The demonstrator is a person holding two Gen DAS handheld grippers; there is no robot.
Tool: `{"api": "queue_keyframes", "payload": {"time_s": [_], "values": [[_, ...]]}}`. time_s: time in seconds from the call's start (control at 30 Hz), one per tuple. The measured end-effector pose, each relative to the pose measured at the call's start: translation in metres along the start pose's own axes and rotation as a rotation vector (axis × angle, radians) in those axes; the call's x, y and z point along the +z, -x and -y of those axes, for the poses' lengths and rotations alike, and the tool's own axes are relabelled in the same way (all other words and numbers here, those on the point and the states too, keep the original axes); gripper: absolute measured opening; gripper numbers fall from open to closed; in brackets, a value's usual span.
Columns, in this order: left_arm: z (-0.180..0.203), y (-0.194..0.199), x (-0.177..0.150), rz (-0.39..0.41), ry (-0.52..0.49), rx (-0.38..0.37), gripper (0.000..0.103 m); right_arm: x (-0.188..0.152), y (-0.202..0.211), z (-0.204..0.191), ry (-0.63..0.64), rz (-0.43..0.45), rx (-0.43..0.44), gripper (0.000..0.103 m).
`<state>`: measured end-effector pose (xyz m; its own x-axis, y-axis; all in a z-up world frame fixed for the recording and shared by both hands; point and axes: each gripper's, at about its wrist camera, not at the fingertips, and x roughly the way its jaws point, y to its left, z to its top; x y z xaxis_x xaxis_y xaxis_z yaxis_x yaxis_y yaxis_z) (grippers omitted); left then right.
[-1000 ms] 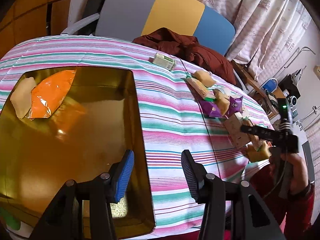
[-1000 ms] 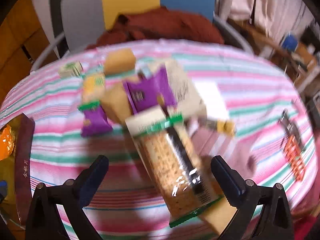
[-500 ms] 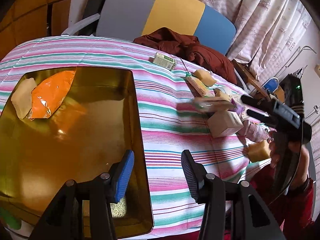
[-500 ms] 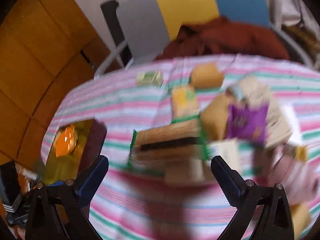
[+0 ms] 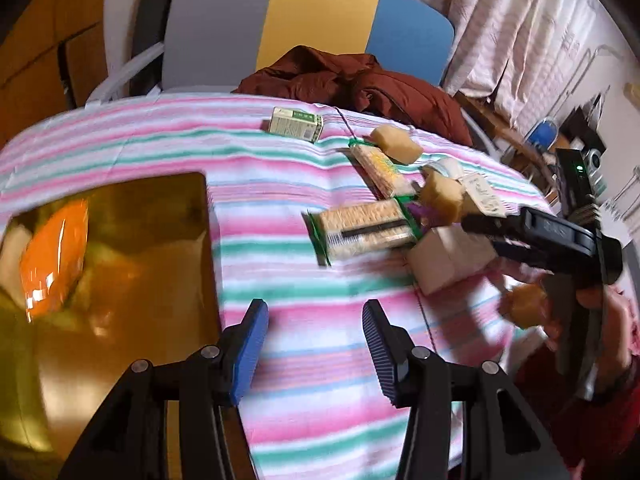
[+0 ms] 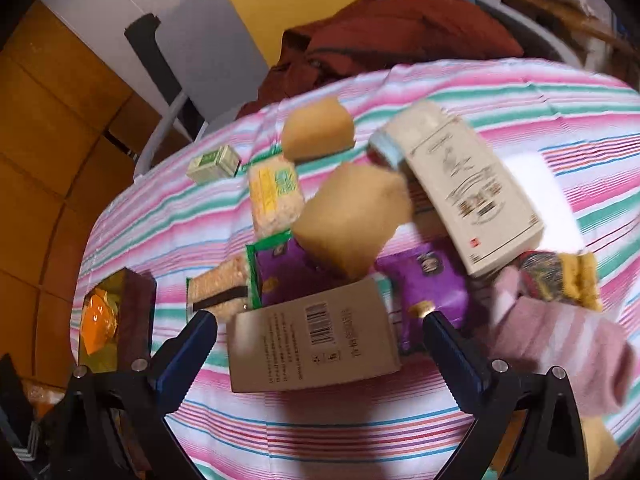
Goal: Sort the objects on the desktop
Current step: 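Move the right tool back over the snack pile toward the brown box, then grasp the brown cardboard box with the right tool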
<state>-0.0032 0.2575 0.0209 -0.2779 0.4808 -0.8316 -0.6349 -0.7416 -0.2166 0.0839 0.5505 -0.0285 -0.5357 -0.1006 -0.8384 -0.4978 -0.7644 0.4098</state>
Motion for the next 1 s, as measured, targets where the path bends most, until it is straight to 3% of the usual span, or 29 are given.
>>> {"api": "queue_keyframes", "payload": {"time_s": [0.1, 0.17, 0.23, 0.27, 0.37, 0.43, 0.57, 0.73, 0.87, 1.0], "values": [[0.003, -0.014, 0.022, -0.004, -0.017, 0.024, 0.05, -0.006, -0.003, 0.0, -0.018, -0.077, 0.1, 0.103], [0.005, -0.023, 0.035, -0.015, -0.034, 0.025, 0.05, -0.013, 0.002, -0.002, -0.048, -0.116, 0.287, 0.103], [0.007, -0.034, 0.047, -0.023, -0.059, 0.046, 0.05, -0.014, 0.012, -0.003, -0.064, -0.09, 0.371, 0.103], [0.008, -0.041, 0.054, -0.032, -0.073, 0.063, 0.05, -0.013, 0.018, -0.004, -0.046, -0.063, 0.363, 0.103], [0.014, -0.058, 0.066, -0.064, -0.12, 0.078, 0.05, -0.009, 0.03, -0.009, 0.037, 0.025, 0.192, 0.103], [0.019, -0.066, 0.073, -0.075, -0.17, 0.104, 0.05, -0.008, 0.025, -0.019, 0.128, 0.021, 0.135, 0.103], [0.011, -0.068, 0.082, -0.096, -0.123, 0.044, 0.05, -0.02, 0.012, -0.062, 0.399, 0.015, 0.023, 0.103], [0.007, -0.07, 0.084, -0.106, -0.123, 0.036, 0.05, -0.041, -0.017, -0.095, 0.701, 0.002, -0.125, 0.103], [0.008, -0.076, 0.084, -0.131, -0.117, 0.0, 0.05, -0.041, -0.034, -0.084, 0.684, -0.078, -0.16, 0.101], [0.019, -0.086, 0.081, -0.155, -0.172, 0.014, 0.05, -0.032, -0.022, -0.071, 0.599, -0.071, -0.089, 0.078]]}}
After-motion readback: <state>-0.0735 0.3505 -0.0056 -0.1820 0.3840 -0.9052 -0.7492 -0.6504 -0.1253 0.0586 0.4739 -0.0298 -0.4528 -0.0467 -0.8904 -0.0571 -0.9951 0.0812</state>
